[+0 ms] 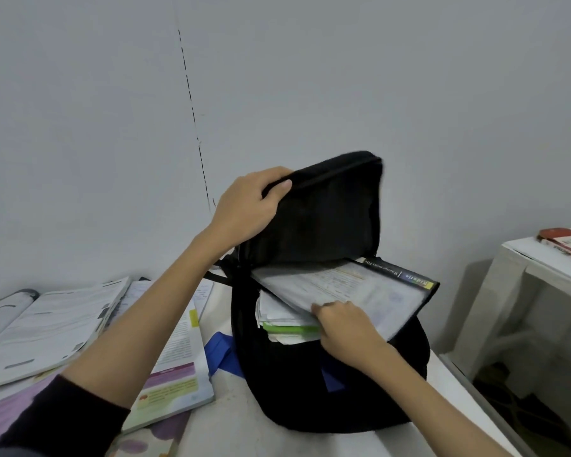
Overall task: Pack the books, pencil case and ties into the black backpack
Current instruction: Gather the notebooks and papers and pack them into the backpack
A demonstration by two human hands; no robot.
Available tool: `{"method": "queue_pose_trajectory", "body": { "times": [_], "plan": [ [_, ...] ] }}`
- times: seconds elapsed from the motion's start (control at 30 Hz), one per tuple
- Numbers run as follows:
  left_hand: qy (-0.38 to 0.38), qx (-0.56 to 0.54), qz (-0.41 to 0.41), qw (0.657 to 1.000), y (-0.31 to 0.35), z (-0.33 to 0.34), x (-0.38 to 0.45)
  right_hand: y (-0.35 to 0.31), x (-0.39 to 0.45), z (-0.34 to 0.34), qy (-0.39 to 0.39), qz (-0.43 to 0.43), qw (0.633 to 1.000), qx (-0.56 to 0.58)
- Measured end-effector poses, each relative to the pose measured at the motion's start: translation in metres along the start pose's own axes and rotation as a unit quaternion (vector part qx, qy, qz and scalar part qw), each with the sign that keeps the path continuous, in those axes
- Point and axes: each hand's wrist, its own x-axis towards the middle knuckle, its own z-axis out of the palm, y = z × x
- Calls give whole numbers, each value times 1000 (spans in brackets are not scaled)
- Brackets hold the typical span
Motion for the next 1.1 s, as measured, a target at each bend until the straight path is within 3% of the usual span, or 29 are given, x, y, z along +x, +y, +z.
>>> {"method": "queue_pose_trajectory", "body": {
  "times": [0.1, 0.2, 0.3, 0.4, 0.47, 0.63, 0.93, 1.1],
  "plan": [
    [8, 21, 4, 1000, 2, 1, 1, -32, 35, -9, -26, 40, 998, 44],
    [18, 37, -13, 999, -1, 1, 1, -53, 71, -12, -11, 74, 984, 160],
    [52, 68, -38, 996, -7, -2, 4, -44, 86, -13, -81, 44, 969, 227],
    [91, 47, -45, 994, -12, -7, 10, -12, 71, -8, -173, -29, 973, 147],
    [104, 25, -45, 993, -13, -9, 15, 11, 54, 5, -160, -34, 984, 77],
    [119, -25, -45, 992, -17, -6, 29, 34, 27, 35, -93, 14, 995, 33],
    [119, -41, -33, 991, -15, -1, 35, 9, 50, 41, -99, 51, 993, 32],
    [115, -34, -30, 992, -16, -3, 32, 4, 65, 38, -144, 49, 987, 43]
  ]
}}
